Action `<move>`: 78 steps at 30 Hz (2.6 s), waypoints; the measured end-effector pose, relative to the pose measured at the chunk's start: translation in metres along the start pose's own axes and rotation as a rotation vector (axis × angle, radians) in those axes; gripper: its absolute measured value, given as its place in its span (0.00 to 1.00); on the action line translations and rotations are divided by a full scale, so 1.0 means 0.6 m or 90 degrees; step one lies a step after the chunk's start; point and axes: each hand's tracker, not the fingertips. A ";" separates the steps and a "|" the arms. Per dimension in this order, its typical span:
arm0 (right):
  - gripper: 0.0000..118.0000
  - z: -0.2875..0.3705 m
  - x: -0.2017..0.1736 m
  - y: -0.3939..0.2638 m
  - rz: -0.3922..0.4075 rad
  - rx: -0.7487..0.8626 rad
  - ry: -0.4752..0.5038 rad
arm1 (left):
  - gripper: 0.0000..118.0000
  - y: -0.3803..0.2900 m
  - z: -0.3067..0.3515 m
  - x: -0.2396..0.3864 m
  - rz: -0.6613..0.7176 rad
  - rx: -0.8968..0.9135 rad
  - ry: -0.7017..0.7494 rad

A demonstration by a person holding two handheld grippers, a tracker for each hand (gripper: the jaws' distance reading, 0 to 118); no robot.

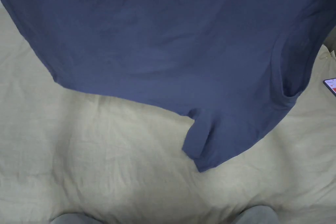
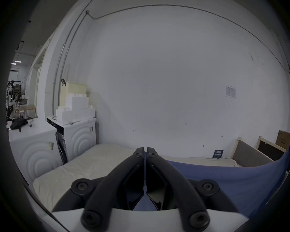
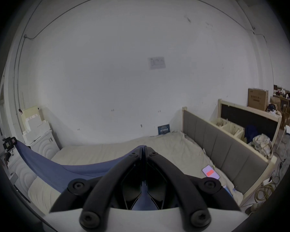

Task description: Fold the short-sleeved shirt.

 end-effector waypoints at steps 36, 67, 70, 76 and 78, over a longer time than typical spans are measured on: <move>0.01 -0.578 -0.151 0.197 0.067 0.107 -0.149 | 0.00 -0.007 -0.545 0.235 -0.078 0.049 0.199; 0.01 -0.691 0.050 -0.537 -0.039 -0.396 -0.194 | 0.00 -0.715 -0.483 0.192 -0.172 -0.428 0.099; 0.01 -0.635 0.077 -0.624 -0.091 -0.449 -0.216 | 0.00 -0.757 -0.411 0.162 -0.149 -0.460 0.085; 0.01 -0.505 0.089 -0.723 -0.097 -0.502 -0.203 | 0.00 -0.774 -0.267 0.124 -0.132 -0.479 0.078; 0.01 -0.460 0.096 -0.734 -0.100 -0.499 -0.190 | 0.00 -0.766 -0.220 0.107 -0.139 -0.476 0.064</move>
